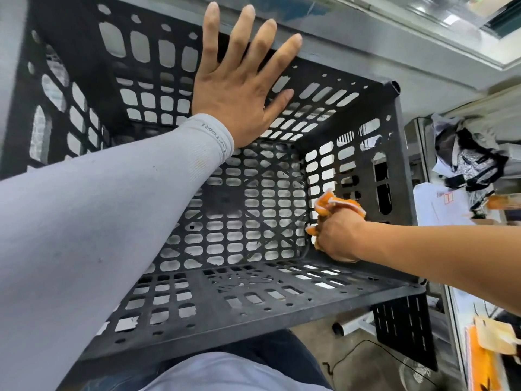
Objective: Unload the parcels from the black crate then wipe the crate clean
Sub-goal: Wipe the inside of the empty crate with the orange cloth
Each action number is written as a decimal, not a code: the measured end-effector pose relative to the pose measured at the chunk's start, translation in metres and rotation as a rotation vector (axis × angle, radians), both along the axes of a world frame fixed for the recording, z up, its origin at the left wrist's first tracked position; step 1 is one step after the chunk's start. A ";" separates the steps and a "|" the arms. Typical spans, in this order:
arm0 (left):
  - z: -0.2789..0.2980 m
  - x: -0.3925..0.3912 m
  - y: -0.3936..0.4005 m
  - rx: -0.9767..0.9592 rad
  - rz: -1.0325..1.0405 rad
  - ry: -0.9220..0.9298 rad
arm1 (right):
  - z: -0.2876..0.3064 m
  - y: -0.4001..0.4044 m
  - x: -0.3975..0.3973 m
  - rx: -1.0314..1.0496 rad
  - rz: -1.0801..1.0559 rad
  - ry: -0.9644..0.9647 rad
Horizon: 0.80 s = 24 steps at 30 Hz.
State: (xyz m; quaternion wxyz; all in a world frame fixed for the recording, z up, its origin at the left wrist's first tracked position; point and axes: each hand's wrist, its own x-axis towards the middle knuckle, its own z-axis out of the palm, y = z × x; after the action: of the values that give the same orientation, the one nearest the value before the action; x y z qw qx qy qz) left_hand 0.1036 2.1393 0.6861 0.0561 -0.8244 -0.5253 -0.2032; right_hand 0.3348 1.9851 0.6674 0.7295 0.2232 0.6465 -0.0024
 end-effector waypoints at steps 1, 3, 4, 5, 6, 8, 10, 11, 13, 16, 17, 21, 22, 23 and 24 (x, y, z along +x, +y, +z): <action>0.000 -0.001 0.000 -0.001 0.002 0.000 | -0.002 0.001 0.002 0.016 -0.009 0.016; -0.001 -0.002 0.000 -0.004 0.001 -0.002 | -0.003 0.004 0.008 0.030 -0.003 0.043; -0.001 -0.002 0.000 -0.005 -0.001 -0.003 | -0.007 0.007 0.015 0.068 0.032 0.013; 0.000 -0.002 -0.001 -0.007 -0.003 -0.004 | -0.012 0.013 0.022 0.161 0.085 -0.072; 0.000 -0.002 -0.002 -0.011 -0.006 -0.004 | -0.011 0.021 0.025 0.349 0.199 -0.183; 0.001 -0.001 -0.001 -0.023 -0.010 -0.009 | -0.014 0.034 0.028 0.483 0.217 -0.111; 0.002 -0.001 0.000 -0.031 -0.001 -0.016 | -0.021 0.050 0.028 0.327 -0.041 0.131; 0.002 -0.002 0.000 -0.030 0.004 -0.018 | -0.015 0.060 0.020 0.349 -0.103 0.174; 0.002 -0.001 0.000 -0.031 0.006 -0.012 | -0.005 0.087 0.011 0.418 0.003 0.208; 0.001 0.001 0.000 -0.033 0.009 -0.001 | -0.008 0.115 0.013 0.435 0.112 0.233; 0.001 0.002 0.000 -0.033 0.011 0.002 | -0.009 0.122 0.015 0.426 0.076 0.288; 0.001 0.001 0.000 -0.049 0.012 -0.011 | -0.031 0.117 0.031 0.496 -0.050 0.316; 0.001 0.001 0.000 -0.046 0.010 -0.009 | -0.037 0.110 0.034 0.462 -0.031 0.236; 0.001 0.001 -0.001 -0.042 0.006 -0.005 | -0.041 0.103 0.032 0.444 -0.025 0.190; 0.001 0.001 0.000 -0.039 0.002 -0.004 | -0.040 0.097 0.029 0.420 -0.019 0.153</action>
State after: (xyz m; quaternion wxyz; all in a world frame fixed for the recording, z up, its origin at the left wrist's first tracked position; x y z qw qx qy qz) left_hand 0.1044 2.1390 0.6874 0.0391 -0.8245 -0.5300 -0.1943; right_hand 0.3643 2.0825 0.6270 0.6159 0.3752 0.6841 0.1085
